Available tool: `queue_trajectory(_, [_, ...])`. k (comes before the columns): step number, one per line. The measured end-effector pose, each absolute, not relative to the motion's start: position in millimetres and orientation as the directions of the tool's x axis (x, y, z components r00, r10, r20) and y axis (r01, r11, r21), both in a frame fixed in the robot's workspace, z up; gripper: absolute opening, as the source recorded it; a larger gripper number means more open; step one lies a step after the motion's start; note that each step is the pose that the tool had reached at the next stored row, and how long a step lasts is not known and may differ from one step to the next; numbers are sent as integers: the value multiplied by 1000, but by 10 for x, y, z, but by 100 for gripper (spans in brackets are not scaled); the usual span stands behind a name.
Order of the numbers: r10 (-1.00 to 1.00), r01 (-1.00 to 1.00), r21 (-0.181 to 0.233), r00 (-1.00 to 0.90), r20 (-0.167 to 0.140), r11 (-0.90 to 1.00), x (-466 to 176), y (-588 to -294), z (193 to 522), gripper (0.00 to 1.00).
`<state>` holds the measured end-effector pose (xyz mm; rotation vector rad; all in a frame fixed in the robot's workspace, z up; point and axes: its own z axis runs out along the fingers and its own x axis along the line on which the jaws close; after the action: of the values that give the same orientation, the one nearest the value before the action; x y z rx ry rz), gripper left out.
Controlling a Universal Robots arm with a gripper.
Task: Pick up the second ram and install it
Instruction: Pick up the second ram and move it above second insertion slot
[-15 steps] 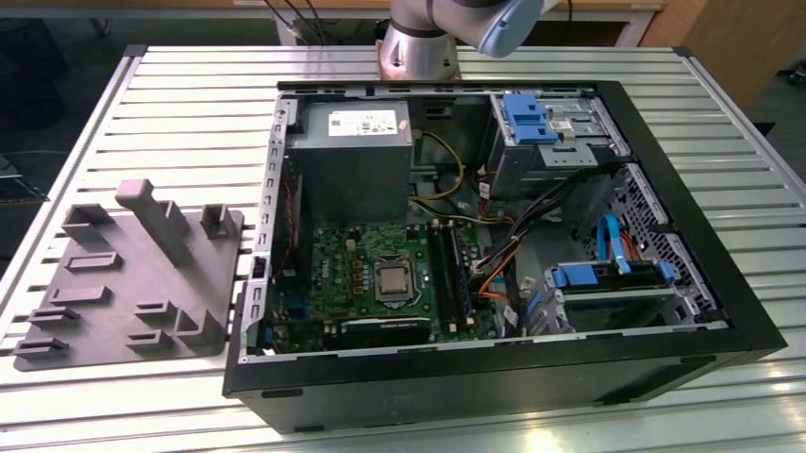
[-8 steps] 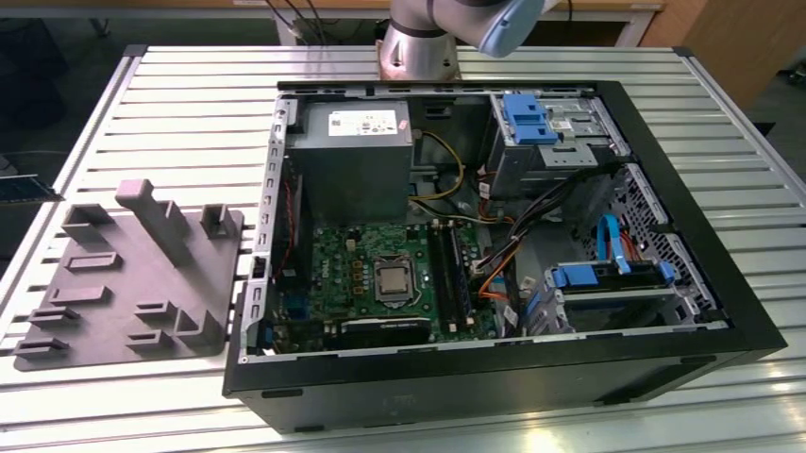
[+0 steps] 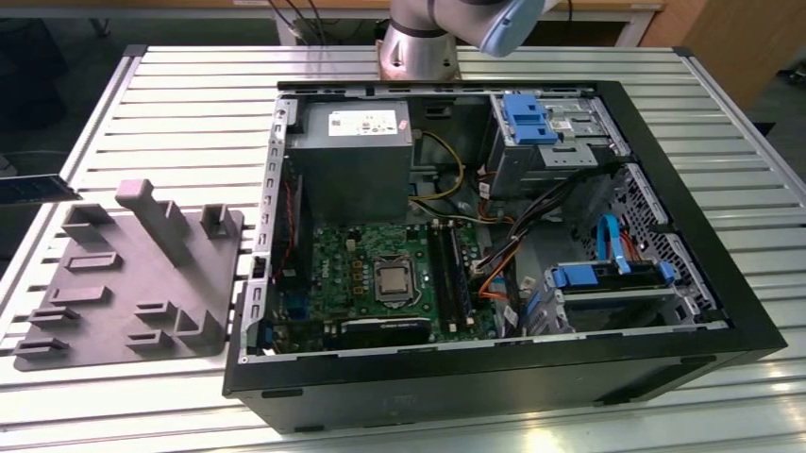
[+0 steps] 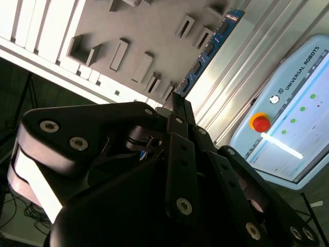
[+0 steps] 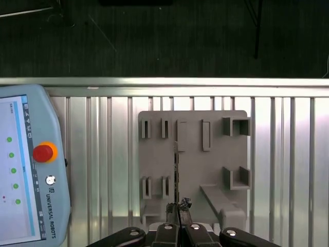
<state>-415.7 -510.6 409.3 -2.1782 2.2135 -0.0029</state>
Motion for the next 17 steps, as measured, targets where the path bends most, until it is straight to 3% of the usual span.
queue_trajectory(17, [-1000,-1000,-27,-16,-24,16,-3904,-5106,4093,12])
